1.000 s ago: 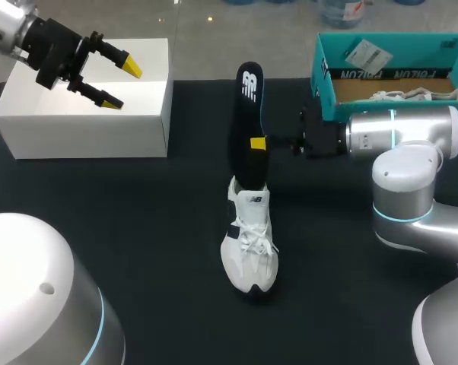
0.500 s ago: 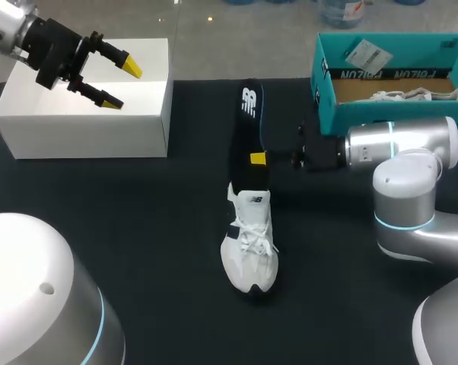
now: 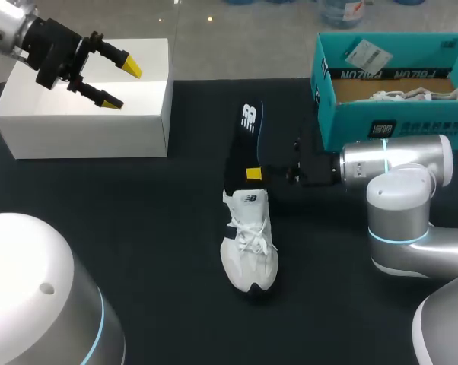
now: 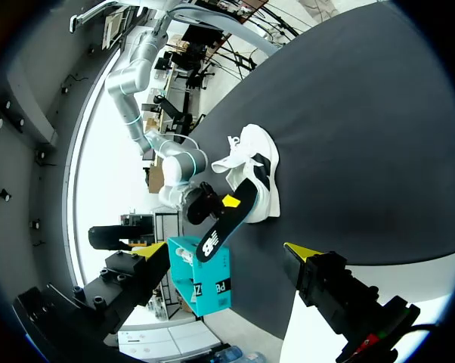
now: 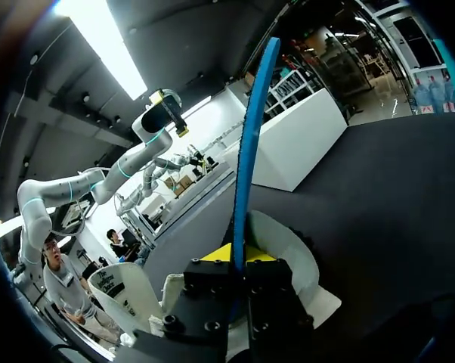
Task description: Take the shoe out of the shoebox, open the shoe tongue, remove and reinsert the insole, then place the shoe into the shoebox
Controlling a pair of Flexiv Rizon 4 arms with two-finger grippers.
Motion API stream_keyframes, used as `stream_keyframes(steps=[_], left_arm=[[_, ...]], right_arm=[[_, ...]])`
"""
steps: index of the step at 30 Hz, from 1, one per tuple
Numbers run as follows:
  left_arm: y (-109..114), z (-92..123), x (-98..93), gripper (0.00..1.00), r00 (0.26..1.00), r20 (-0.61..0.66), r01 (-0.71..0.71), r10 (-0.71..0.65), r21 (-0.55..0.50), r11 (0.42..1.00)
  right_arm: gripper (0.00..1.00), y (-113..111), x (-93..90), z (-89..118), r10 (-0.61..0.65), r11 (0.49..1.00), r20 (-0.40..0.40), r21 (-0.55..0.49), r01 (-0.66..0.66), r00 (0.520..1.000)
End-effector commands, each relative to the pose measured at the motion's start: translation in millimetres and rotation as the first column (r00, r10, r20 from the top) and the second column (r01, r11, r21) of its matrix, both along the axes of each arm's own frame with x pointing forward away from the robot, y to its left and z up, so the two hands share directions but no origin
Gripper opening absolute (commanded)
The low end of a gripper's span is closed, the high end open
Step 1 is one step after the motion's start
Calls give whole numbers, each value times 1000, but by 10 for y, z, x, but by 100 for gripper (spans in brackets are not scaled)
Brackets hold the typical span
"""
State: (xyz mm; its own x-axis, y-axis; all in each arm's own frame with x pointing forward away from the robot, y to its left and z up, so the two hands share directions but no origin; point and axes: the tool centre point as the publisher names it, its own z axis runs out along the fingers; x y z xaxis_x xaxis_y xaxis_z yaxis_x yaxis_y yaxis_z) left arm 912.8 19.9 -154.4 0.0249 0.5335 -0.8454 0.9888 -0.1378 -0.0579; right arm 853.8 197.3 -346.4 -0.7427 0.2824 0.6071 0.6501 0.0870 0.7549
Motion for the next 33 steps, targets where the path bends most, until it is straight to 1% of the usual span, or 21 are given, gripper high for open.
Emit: stream_keyframes(steps=[1, 2, 3, 6, 10, 14, 15, 16, 17, 18, 22, 25, 29, 33], left_arm=[[5, 2, 2, 100, 1000, 0, 2, -2, 2, 1000], [5, 2, 2, 100, 1000, 0, 2, -2, 2, 1000], [5, 2, 2, 100, 1000, 0, 2, -2, 2, 1000], [5, 2, 2, 100, 1000, 0, 2, -2, 2, 1000], [5, 2, 2, 100, 1000, 0, 2, -2, 2, 1000], [5, 2, 2, 100, 1000, 0, 2, -2, 2, 1000], [5, 2, 2, 100, 1000, 0, 2, -2, 2, 1000], [5, 2, 2, 100, 1000, 0, 2, -2, 2, 1000], [5, 2, 2, 100, 1000, 0, 2, -2, 2, 1000], [5, 2, 2, 100, 1000, 0, 2, -2, 2, 1000], [5, 2, 2, 100, 1000, 0, 2, -2, 2, 1000], [5, 2, 2, 100, 1000, 0, 2, -2, 2, 1000], [5, 2, 2, 100, 1000, 0, 2, -2, 2, 1000], [5, 2, 2, 100, 1000, 0, 2, -2, 2, 1000]], right_arm=[[21, 11, -59, 17, -16, 1000, 3, -7, 16, 1000], [38, 0, -49, 48, -20, 1000, 11, -8, 20, 1000], [40, -9, -40, 78, -21, 1000, 18, -11, 21, 1000], [42, -37, -1, 157, -23, 1000, 32, -20, 23, 999], [40, -58, 63, 237, -12, 999, 47, -35, 14, 999], [37, -106, 162, 297, 0, 998, 59, -64, 4, 998], [34, -121, 184, 306, 0, 998, 60, -66, 4, 998], [25, -131, 200, 311, -1, 998, 61, -69, 5, 998], [10, -134, 206, 312, -1, 997, 60, -75, 6, 998], [0, -135, 212, 307, 3, 997, 56, -82, 2, 998], [0, -99, 205, 281, 39, 994, 44, -102, -34, 998], [0, -81, 188, 268, 65, 989, 31, -134, -60, 997], [0, -73, 99, 231, 94, 976, -3, -197, -93, 996], [0, -85, -16, 171, 100, 970, -31, -221, -104, 995]])
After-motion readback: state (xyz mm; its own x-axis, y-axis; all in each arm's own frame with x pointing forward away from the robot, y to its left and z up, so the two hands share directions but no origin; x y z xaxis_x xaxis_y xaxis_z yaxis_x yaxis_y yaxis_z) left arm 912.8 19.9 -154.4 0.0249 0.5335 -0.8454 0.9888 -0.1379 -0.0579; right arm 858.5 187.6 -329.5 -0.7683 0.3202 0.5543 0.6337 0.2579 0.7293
